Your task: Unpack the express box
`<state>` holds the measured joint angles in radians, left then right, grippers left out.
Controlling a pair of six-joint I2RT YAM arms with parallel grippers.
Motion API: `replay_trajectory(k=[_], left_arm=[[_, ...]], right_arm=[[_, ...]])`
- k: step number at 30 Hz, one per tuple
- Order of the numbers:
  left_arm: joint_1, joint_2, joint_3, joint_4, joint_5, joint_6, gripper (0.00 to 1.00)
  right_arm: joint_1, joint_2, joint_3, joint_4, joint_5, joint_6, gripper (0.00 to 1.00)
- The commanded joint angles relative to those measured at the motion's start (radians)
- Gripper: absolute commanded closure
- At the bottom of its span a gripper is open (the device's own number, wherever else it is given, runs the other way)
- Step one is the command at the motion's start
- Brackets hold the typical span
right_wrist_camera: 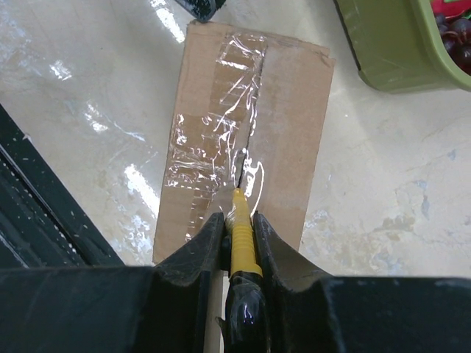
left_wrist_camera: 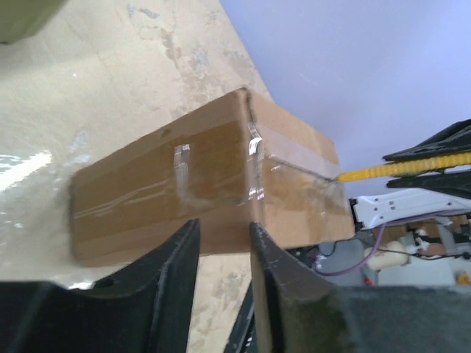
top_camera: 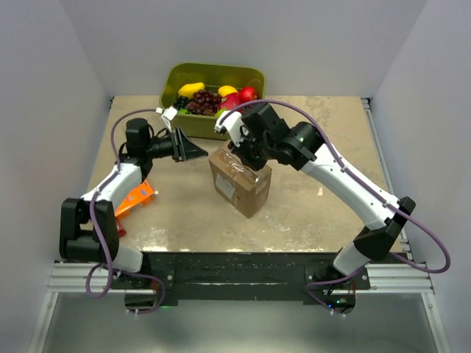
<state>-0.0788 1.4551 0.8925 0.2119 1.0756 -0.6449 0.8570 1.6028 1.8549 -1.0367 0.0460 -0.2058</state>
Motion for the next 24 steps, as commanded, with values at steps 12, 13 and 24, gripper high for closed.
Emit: replay_trajectory(k=[12, 13, 24], left_arm=[[-0.081, 0.37, 0.486, 0.302, 0.026, -0.139, 0.37], [-0.105, 0.382, 0.494, 0.334, 0.038, -0.144, 0.37], [-0.171, 0.441, 0.488, 0.273, 0.076, -0.079, 0.29]], right_arm=[[-0.007, -0.035, 0.043, 0.115, 0.009, -0.205, 1.0], [-0.007, -0.03, 0.041, 0.119, 0.009, -0.21, 1.0], [-0.026, -0.017, 0.003, 0.204, -0.044, -0.261, 1.0]])
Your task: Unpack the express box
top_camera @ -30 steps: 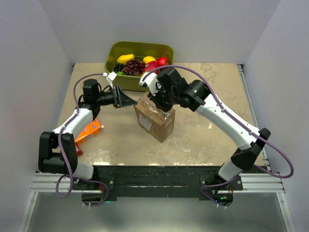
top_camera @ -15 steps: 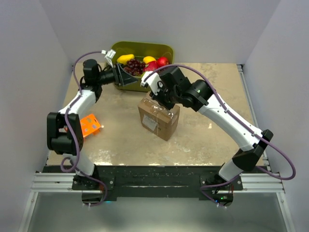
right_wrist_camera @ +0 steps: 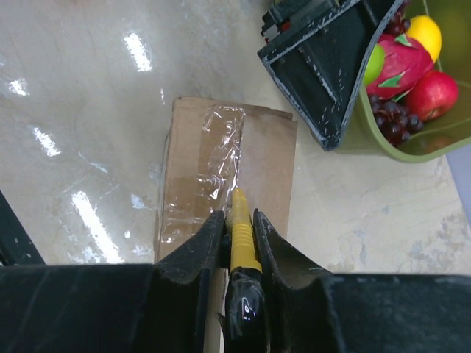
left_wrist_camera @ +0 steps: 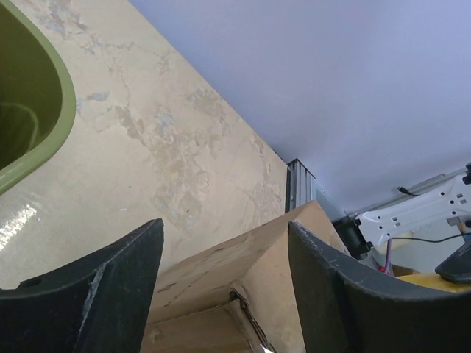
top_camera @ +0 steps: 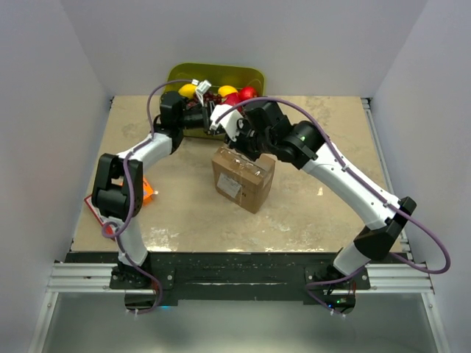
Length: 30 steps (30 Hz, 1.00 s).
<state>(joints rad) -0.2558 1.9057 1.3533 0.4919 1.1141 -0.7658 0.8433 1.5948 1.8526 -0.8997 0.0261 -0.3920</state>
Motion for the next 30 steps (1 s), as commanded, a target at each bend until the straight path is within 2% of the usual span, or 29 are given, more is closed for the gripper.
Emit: replay_trajectory(k=[1, 3, 7, 13, 15, 17, 19, 25, 30], left_arm=[[0.006, -0.02, 0.024, -0.036, 0.042, 0.089, 0.29], [0.006, -0.04, 0.003, -0.146, 0.047, 0.147, 0.33], [0.006, -0.137, -0.1, -0.222, 0.041, 0.25, 0.37], [0.01, -0.27, -0.195, -0.482, -0.068, 0.468, 0.43], [0.027, -0.299, -0.221, -0.542, -0.126, 0.48, 0.46], [0.044, -0.324, -0.226, -0.561, -0.164, 0.484, 0.52], [0.056, -0.326, -0.229, -0.559, -0.163, 0.474, 0.53], [0.055, -0.294, -0.227, -0.527, -0.157, 0.457, 0.54], [0.053, -0.263, -0.212, -0.52, -0.148, 0.456, 0.54]], right_arm=[[-0.013, -0.006, 0.008, 0.068, -0.044, -0.076, 1.0], [-0.021, 0.001, 0.013, 0.068, -0.052, -0.079, 1.0], [-0.033, 0.007, 0.016, 0.062, -0.074, -0.082, 1.0], [-0.055, 0.004, 0.002, 0.061, -0.124, -0.082, 1.0], [-0.056, 0.007, 0.005, 0.062, -0.133, -0.087, 1.0], [-0.061, 0.008, 0.01, 0.061, -0.158, -0.091, 1.0], [-0.062, 0.01, 0.01, 0.064, -0.161, -0.096, 1.0], [-0.075, -0.006, -0.018, 0.058, -0.164, -0.163, 1.0], [-0.13, 0.002, -0.009, 0.018, -0.245, -0.208, 1.0]])
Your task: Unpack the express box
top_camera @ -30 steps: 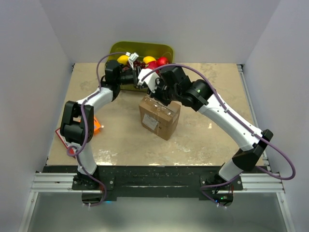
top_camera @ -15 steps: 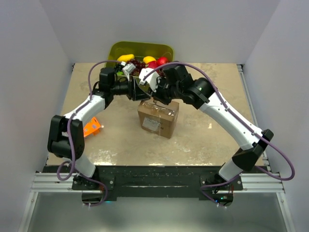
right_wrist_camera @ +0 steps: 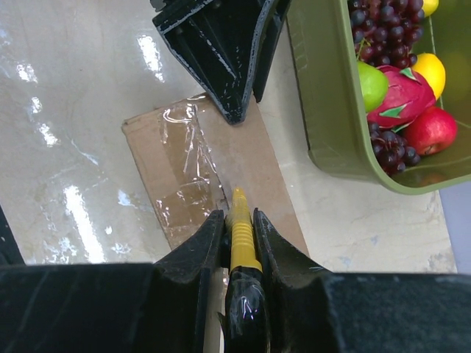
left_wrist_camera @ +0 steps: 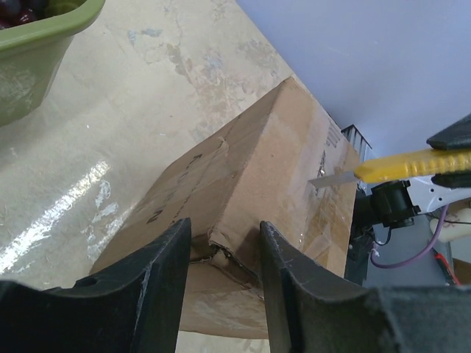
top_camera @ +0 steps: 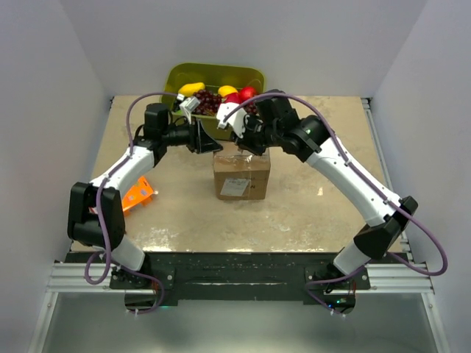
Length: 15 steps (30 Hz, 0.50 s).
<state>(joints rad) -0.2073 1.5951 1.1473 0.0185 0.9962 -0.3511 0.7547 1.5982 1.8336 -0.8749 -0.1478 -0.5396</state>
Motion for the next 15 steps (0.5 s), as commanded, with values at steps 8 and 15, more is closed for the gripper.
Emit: replay_trajectory(k=[8, 15], left_arm=[[0.0, 0.075, 0.005, -0.055, -0.025, 0.058, 0.55], [0.0, 0.089, 0.014, -0.061, -0.022, 0.067, 0.55]], right_arm=[[-0.141, 0.043, 0.073, -0.122, -0.234, -0.148, 1.0], [-0.163, 0.039, 0.122, -0.11, -0.354, -0.102, 1.0]])
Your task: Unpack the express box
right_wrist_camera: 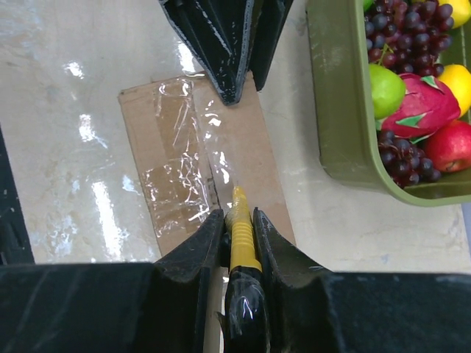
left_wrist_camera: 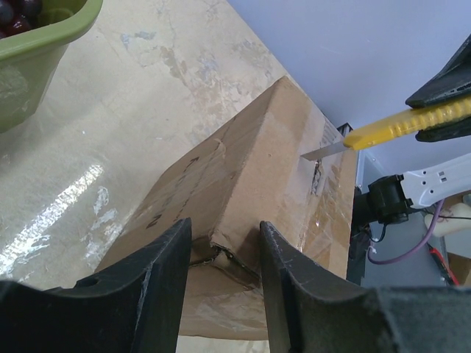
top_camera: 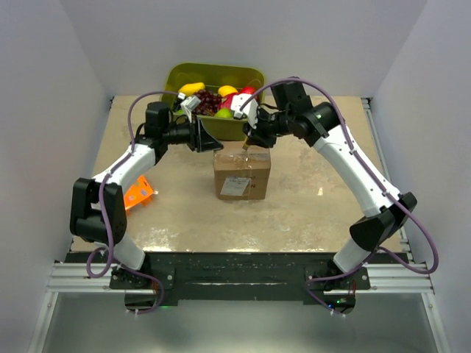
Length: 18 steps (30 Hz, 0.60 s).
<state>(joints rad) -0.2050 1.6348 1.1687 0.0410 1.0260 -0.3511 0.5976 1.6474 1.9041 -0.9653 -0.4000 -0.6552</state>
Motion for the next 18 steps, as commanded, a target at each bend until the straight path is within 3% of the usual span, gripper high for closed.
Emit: replay_trajectory(k=[1, 18], left_arm=[[-0.002, 0.049, -0.009, -0.085, -0.052, 0.069, 0.55], [-0.005, 0.037, -0.021, -0.09, -0.046, 0.07, 0.55]], right_arm=[[-0.004, -0.012, 0.055, -0.009, -0.108, 0.023, 1.0], [-0.005, 0.012, 0.035, 0.022, -0.089, 0.052, 1.0]])
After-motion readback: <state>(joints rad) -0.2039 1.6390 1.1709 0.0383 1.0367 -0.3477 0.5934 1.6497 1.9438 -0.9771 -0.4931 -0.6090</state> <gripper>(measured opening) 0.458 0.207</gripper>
